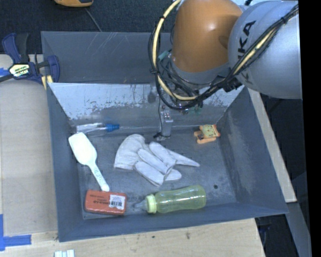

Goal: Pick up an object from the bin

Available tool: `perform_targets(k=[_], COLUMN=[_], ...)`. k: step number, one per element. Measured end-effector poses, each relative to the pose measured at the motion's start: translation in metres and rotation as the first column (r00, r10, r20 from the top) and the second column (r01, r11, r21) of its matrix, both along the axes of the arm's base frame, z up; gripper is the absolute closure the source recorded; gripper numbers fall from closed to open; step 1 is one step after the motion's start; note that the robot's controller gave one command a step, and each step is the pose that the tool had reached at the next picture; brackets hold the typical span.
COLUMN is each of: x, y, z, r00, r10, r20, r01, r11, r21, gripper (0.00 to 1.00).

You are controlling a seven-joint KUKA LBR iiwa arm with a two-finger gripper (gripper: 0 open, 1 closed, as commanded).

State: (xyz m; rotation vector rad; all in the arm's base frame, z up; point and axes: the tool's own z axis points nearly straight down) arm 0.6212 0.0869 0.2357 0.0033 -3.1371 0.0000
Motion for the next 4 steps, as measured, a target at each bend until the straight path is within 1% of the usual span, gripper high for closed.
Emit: perform_targets(k=[1, 2, 3, 4], x=[0.001, -0.019, -0.034, -0.070], y=[0.000, -0.038, -0.030, -0.006], z=[0.005, -0.049, -0.089, -0.126], r00=[1.000, 0.999, 1.000, 0.997], r10=[-0.002, 0.053, -0.015, -0.074], r20=[0.009, 0.013, 0.007, 0.008], r01=[0.002, -0.053, 0.015, 0.074], r11=[1.000, 0.999, 1.000, 0.997], r21=[0.001, 0.001, -0.004, 0.003], gripper=[0.00, 0.00, 0.00, 0.00])
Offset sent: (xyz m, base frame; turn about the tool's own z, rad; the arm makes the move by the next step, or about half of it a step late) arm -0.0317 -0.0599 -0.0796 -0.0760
